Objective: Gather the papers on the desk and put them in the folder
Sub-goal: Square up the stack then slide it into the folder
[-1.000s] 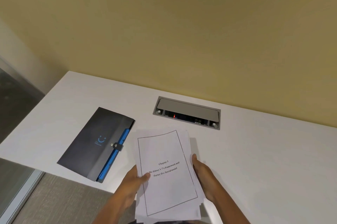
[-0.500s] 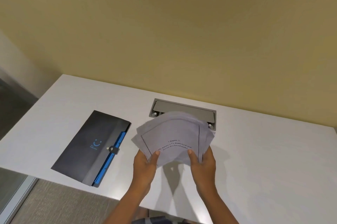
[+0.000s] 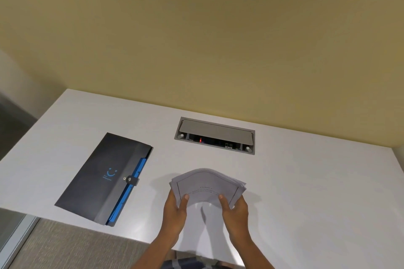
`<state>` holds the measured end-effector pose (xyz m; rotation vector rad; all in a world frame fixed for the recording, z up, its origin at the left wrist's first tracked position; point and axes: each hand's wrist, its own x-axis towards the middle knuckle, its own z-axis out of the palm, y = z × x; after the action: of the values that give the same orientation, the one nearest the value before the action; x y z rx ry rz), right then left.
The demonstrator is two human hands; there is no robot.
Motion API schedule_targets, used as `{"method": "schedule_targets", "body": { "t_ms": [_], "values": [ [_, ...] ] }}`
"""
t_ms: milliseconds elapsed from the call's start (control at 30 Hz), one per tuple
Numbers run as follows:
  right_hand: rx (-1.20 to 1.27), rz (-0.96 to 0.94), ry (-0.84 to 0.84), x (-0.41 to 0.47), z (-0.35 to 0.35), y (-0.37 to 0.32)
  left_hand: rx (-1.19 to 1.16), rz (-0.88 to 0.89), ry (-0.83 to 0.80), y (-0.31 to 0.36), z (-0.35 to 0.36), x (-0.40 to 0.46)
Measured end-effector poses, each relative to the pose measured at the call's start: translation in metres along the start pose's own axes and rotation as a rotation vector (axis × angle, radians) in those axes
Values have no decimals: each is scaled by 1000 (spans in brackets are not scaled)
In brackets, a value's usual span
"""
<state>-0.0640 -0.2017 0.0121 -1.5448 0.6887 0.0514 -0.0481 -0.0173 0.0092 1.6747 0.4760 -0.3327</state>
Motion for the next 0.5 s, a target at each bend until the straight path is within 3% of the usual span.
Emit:
{"method": "schedule_targets", "body": {
  "t_ms": [267, 500],
  "values": [
    [33, -9, 22, 6, -2, -1, -15, 80, -5, 10, 1, 2],
    [-65, 70, -68, 4, -8, 19, 40, -16, -70, -12, 1, 1]
  ]
}}
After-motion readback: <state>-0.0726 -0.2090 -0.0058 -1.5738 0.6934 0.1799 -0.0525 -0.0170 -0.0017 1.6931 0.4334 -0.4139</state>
